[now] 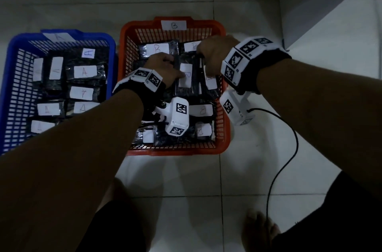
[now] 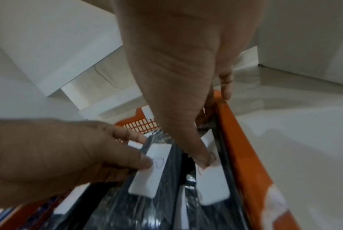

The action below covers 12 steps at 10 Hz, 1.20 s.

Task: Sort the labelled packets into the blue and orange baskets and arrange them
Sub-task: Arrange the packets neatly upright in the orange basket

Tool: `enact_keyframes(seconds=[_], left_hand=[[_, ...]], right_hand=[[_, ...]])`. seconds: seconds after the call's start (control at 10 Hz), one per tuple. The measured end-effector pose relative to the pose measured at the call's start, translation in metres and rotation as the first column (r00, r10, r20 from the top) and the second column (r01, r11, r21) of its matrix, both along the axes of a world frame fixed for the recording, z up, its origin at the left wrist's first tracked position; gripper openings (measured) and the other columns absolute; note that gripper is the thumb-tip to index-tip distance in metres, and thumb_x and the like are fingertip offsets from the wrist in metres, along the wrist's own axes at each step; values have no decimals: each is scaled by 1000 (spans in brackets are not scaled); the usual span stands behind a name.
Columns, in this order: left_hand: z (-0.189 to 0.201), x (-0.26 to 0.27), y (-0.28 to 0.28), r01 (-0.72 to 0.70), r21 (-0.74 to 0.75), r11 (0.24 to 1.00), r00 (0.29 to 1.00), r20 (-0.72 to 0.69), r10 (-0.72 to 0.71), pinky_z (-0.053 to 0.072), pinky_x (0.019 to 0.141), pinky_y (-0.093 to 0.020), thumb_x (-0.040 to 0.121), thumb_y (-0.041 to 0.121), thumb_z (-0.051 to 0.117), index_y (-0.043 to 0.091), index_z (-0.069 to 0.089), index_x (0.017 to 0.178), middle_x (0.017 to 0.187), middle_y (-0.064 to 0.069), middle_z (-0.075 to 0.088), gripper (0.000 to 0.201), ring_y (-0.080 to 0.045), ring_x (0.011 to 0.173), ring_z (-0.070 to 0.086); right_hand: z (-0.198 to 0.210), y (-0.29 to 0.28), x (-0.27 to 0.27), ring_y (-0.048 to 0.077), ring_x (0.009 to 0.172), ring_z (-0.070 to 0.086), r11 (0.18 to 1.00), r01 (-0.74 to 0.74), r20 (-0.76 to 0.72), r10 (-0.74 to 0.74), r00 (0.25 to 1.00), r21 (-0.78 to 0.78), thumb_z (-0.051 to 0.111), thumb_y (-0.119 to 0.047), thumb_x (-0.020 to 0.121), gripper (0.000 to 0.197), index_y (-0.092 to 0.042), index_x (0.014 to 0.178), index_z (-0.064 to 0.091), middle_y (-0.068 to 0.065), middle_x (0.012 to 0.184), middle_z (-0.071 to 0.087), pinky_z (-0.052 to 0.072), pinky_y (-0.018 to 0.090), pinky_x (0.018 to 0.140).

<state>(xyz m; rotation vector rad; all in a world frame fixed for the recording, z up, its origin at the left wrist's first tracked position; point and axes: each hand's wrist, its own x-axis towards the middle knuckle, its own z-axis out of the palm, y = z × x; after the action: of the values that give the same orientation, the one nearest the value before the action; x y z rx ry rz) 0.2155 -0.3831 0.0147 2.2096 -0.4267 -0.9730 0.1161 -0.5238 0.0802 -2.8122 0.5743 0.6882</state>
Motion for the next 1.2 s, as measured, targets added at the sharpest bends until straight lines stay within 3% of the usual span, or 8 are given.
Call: enact_keyframes(seconds=[0.1, 0.2, 0.4, 0.6, 0.7, 0.9, 1.0, 1.2], left_hand=[[-2, 2, 1, -64, -37, 997, 991, -116, 59, 47, 80, -19, 72, 12, 80, 14, 52, 85, 69, 4, 51, 31, -18, 90, 60], [-1, 2, 2, -51, -8, 999, 998, -37, 51, 45, 65, -12, 68, 16, 85, 11, 53, 95, 80, 3, 60, 42, -8, 77, 59], [-1, 4, 5, 25, 38, 999, 999, 38, -27, 46, 69, -16, 66, 24, 86, 13, 52, 98, 77, 5, 59, 48, -12, 82, 60], [5, 3, 6, 26, 43, 999, 997, 75, -29, 52, 90, -34, 64, 23, 87, 10, 55, 110, 86, 0, 61, 57, -19, 92, 63], [8, 2, 10, 24, 42, 999, 994, 106, -28, 52, 87, -31, 62, 31, 88, 16, 55, 105, 85, 2, 62, 55, -16, 89, 63], [43, -9, 48, 217, 143, 966, 914, 319, -252, 47, 75, -23, 70, 33, 81, 20, 62, 87, 75, 9, 61, 29, -8, 75, 57], [64, -10, 83, 371, 300, 879, 821, 337, -461, 46, 80, -23, 74, 28, 79, 15, 69, 93, 97, -2, 69, 25, -16, 91, 63], [62, -22, 136, 6, 339, 941, 725, 647, -237, 46, 90, -47, 82, 28, 64, 12, 53, 125, 126, -18, 48, 48, -38, 112, 49]], right_hand=[[-14, -6, 14, 34, 112, 56, 990, 4, 56, -12, 998, 140, 60, -5, 86, 34, 7, 118, 60, 21, 123, 60, 47, 34, 85], [-7, -4, 11, 31, 104, 62, 980, 11, 30, -17, 999, 200, 60, 5, 81, 33, 5, 113, 64, 20, 115, 64, 54, 40, 87], [-8, 1, -1, 28, 101, 61, 979, -19, 53, 8, 999, 205, 58, 0, 84, 37, -7, 120, 61, 13, 115, 61, 55, 37, 81], [-2, 3, -6, 27, 100, 59, 975, -51, 68, 37, 997, 215, 61, -7, 85, 41, -9, 125, 54, 9, 114, 59, 43, 28, 67], [3, 1, -10, 29, 100, 61, 981, -30, 140, 3, 990, 193, 60, -6, 84, 35, -8, 119, 60, 12, 113, 62, 50, 32, 74], [11, 29, -23, 17, 92, 62, 951, -125, 199, 69, 978, 284, 65, -15, 82, 25, -18, 107, 68, 1, 107, 66, 53, 29, 77], [9, 58, -32, 11, 83, 61, 901, -155, 94, 128, 987, 404, 73, -21, 80, 15, -20, 95, 72, -3, 100, 69, 53, 26, 78], [-4, 95, -35, 14, 82, 61, 855, -196, -66, 258, 964, 480, 82, -43, 70, 41, -18, 99, 70, -4, 92, 65, 48, 19, 58]])
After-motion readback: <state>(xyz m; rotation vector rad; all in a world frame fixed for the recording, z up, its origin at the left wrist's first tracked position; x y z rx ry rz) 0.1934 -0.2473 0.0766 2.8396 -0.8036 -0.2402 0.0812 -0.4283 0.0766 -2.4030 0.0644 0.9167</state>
